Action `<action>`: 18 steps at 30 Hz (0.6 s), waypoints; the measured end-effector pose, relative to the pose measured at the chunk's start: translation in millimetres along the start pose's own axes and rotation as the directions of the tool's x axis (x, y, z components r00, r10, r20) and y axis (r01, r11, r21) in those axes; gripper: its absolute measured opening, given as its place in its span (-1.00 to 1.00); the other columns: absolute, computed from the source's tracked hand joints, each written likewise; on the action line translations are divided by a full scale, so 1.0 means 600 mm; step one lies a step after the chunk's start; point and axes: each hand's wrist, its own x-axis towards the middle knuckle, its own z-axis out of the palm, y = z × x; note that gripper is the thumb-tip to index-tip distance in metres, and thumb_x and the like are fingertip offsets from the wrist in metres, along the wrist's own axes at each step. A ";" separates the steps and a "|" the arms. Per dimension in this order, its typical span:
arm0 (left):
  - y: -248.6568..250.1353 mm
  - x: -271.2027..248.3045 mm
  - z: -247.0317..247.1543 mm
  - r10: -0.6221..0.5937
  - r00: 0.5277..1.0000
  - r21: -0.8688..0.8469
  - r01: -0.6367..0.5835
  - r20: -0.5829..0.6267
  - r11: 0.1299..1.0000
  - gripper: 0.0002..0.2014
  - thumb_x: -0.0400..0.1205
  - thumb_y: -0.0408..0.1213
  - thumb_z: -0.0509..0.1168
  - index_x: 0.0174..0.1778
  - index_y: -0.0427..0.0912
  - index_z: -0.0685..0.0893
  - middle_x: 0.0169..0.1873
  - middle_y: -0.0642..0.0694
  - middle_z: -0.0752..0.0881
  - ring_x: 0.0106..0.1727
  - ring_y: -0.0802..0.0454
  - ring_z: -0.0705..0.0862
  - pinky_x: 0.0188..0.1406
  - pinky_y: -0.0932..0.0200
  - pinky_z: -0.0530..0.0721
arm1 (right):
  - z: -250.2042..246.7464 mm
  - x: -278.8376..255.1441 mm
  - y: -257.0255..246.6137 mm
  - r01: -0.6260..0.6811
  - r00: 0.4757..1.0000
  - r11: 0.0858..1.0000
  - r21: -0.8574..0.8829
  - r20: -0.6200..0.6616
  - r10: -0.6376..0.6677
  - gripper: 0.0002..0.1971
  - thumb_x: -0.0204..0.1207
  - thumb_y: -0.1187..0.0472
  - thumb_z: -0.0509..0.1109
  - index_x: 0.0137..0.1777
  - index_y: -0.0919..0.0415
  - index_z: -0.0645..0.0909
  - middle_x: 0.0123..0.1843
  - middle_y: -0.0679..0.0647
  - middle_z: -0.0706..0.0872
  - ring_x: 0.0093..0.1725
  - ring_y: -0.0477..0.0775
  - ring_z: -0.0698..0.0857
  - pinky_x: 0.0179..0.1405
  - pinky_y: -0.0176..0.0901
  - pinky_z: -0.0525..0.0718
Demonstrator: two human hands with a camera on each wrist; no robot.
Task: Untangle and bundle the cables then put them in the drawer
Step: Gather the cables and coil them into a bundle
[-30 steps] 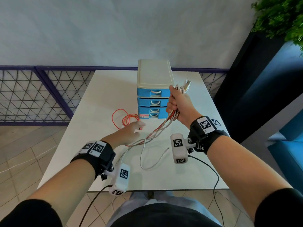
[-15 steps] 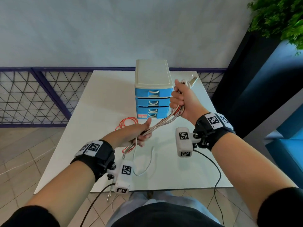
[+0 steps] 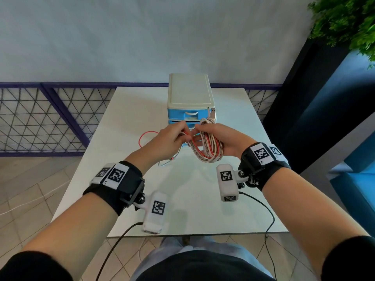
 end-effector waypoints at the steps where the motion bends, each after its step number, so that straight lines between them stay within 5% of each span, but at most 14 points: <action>1: 0.002 0.001 0.001 0.008 1.000 -0.014 -0.009 -0.015 1.000 -0.94 0.67 -0.30 0.23 -0.11 -0.08 0.52 -0.25 0.16 0.60 -0.16 0.25 0.61 -0.19 0.20 0.52 | 0.002 -0.002 0.001 -0.019 0.999 1.000 0.013 0.042 0.018 -0.72 0.70 0.10 0.21 0.15 0.28 0.62 0.07 0.29 0.72 0.13 0.23 0.73 0.22 0.14 0.65; 3: 0.005 0.001 0.003 0.019 0.999 -0.036 -0.020 -0.038 0.999 -0.93 0.66 -0.30 0.23 -0.11 -0.05 0.52 -0.22 0.16 0.60 -0.13 0.20 0.63 -0.20 0.18 0.57 | 0.008 -0.007 0.004 -0.042 0.990 0.999 0.016 0.133 0.039 -0.69 0.72 0.04 0.15 0.24 0.21 0.59 0.11 0.28 0.73 0.21 0.29 0.69 0.32 0.30 0.55; 8: 0.012 -0.002 0.008 0.029 0.997 -0.079 -0.034 -0.066 0.996 -0.97 0.67 -0.37 0.21 -0.05 -0.16 0.51 -0.18 0.12 0.61 -0.14 0.30 0.60 -0.26 0.54 0.47 | 0.018 -0.014 0.011 -0.076 0.968 0.989 0.125 0.245 0.044 -0.61 0.69 -0.04 0.12 0.23 0.19 0.62 0.13 0.28 0.77 0.18 0.28 0.74 0.32 0.28 0.58; 14: 0.000 -0.008 0.001 -0.027 0.999 -0.276 0.013 -0.048 0.961 -0.43 0.57 -0.31 0.41 0.39 0.06 0.27 -0.30 0.00 0.63 -0.34 0.30 0.62 -0.24 0.44 0.56 | 0.025 -0.012 0.015 -0.118 0.969 0.991 0.070 0.225 0.100 -0.75 0.68 0.01 0.22 0.01 0.20 0.58 -0.27 0.09 0.70 -0.35 -0.04 0.70 -0.24 -0.08 0.77; 18: -0.003 -0.003 -0.005 -0.210 0.977 -0.299 0.208 0.025 0.931 -0.57 0.56 -0.13 0.41 0.23 -0.09 0.34 -0.37 -0.05 0.65 -0.51 0.12 0.59 -0.48 0.29 0.53 | 0.021 0.003 0.022 -0.007 0.996 1.000 0.009 0.091 0.006 -0.85 0.67 0.12 0.29 0.01 0.21 0.52 -0.47 -0.02 0.40 -0.56 -0.15 0.38 -0.52 -0.25 0.54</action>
